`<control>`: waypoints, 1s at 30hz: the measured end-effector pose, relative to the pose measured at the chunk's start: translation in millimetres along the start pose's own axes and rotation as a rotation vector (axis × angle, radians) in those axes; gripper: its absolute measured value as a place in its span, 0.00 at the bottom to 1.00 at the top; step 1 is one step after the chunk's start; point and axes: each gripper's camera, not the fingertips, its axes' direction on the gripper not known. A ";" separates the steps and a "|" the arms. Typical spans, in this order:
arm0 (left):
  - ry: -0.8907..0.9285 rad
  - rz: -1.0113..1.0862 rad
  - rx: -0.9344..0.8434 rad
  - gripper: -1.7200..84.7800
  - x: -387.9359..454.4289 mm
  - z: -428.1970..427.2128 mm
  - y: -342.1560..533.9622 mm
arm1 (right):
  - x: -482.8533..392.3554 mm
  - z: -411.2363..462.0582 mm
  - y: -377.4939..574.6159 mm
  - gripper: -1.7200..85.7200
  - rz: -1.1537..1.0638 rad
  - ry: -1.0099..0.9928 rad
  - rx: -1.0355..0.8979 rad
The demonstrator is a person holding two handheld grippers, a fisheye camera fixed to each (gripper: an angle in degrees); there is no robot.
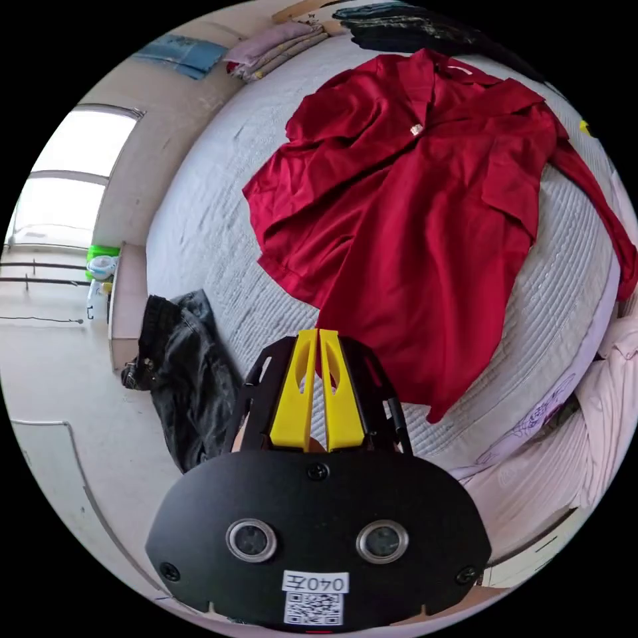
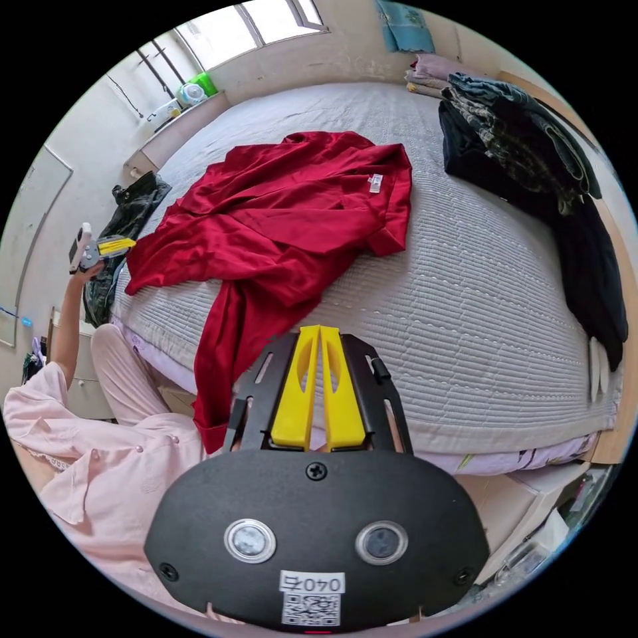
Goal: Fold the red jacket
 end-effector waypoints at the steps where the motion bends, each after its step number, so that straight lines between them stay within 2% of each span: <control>1: -0.007 -0.003 0.022 0.01 -4.2 -6.8 -2.6 | -1.0 0.9 2.0 0.01 0.001 0.012 0.002; 4: -0.124 -0.093 0.093 0.01 -25.2 -13.4 -22.2 | -3.3 3.9 4.9 0.01 0.012 -0.022 0.031; 6: -0.212 -0.251 -0.013 0.01 -37.4 20.8 -41.5 | -6.2 6.8 5.4 0.01 0.017 -0.054 0.044; 8: -0.283 -0.296 -0.106 0.01 -33.1 42.1 -45.3 | -15.5 8.4 8.0 0.01 -0.004 -0.065 0.046; 11: -0.234 -0.329 -0.020 0.02 -7.9 23.1 -28.1 | -28.6 8.8 17.6 0.01 -0.047 -0.015 0.032; 13: -0.167 -0.249 0.075 0.02 23.1 0.4 -11.5 | -34.0 11.0 24.3 0.01 -0.061 0.012 0.014; 15: -0.067 0.017 0.159 0.03 81.6 -20.5 11.1 | -40.2 14.9 30.3 0.01 -0.078 0.017 -0.005; 16: -0.064 0.083 0.158 0.03 95.9 -21.8 15.8 | -45.4 18.9 33.3 0.01 -0.096 0.003 -0.020; 18: -0.171 0.224 0.065 0.02 134.0 -3.0 24.8 | -54.7 27.8 35.5 0.02 -0.129 -0.028 -0.047; 19: -0.212 0.230 0.020 0.02 137.2 7.8 24.8 | -60.4 34.8 35.7 0.02 -0.147 -0.041 -0.062; 21: -0.439 0.223 -0.174 0.01 135.3 51.8 26.8 | -66.9 43.2 34.9 0.02 -0.156 -0.046 -0.079; 23: -0.474 0.162 -0.213 0.01 127.8 46.6 27.8 | -73.2 45.4 37.0 0.03 -0.173 -0.055 -0.077; 25: -0.346 0.002 -0.042 0.01 120.9 5.6 29.9 | -74.9 46.3 41.1 0.04 -0.185 -0.068 -0.072; 27: -0.003 -0.158 0.176 0.01 119.2 -42.5 35.9 | -76.7 52.3 45.2 0.07 -0.207 -0.115 -0.105; 28: 0.098 -0.167 0.223 0.01 121.8 -50.7 36.9 | -80.1 57.1 48.7 0.08 -0.236 -0.167 -0.135; 30: 0.536 -0.122 0.344 0.01 142.0 -64.0 32.4 | -88.3 62.9 55.0 0.09 -0.281 -0.233 -0.164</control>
